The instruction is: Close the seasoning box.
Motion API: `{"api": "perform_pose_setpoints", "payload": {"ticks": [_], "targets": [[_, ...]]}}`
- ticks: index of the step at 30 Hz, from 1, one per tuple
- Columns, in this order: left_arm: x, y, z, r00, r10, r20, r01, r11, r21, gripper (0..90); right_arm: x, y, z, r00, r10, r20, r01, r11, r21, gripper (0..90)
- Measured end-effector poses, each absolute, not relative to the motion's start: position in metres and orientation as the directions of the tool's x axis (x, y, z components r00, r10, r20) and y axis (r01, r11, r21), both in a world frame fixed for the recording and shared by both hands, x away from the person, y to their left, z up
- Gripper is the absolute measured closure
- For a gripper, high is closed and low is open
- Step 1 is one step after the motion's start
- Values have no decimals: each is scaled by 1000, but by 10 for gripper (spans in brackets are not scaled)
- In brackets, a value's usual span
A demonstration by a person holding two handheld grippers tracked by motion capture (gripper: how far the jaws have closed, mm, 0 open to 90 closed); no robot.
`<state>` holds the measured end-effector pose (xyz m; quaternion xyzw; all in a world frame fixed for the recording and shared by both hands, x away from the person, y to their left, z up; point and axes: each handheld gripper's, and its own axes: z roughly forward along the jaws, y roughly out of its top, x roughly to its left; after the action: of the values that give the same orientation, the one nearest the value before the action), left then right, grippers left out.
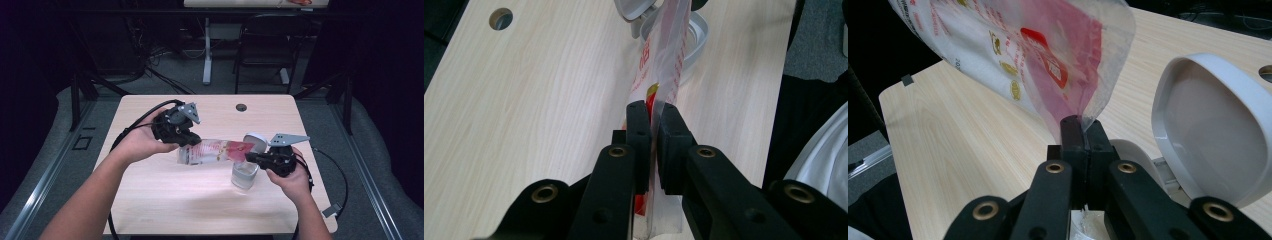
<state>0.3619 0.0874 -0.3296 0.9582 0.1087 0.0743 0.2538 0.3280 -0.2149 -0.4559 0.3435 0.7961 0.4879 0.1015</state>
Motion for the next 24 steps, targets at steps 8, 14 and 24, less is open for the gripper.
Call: {"api": "perform_pose_setpoints", "payload": {"ticks": [8,14,24], "targets": [[362,83,-327,967,237,92,160,-849,504,862,327,-219,-455,-737,651,181,453,278,847,900],[363,79,-328,969,234,85,161,-850,502,862,326,-221,-456,-734,656,176,458,286,842,900],[364,77,-325,970,230,80,159,-847,507,862,325,-223,-458,-732,656,183,460,278,843,900]]}}
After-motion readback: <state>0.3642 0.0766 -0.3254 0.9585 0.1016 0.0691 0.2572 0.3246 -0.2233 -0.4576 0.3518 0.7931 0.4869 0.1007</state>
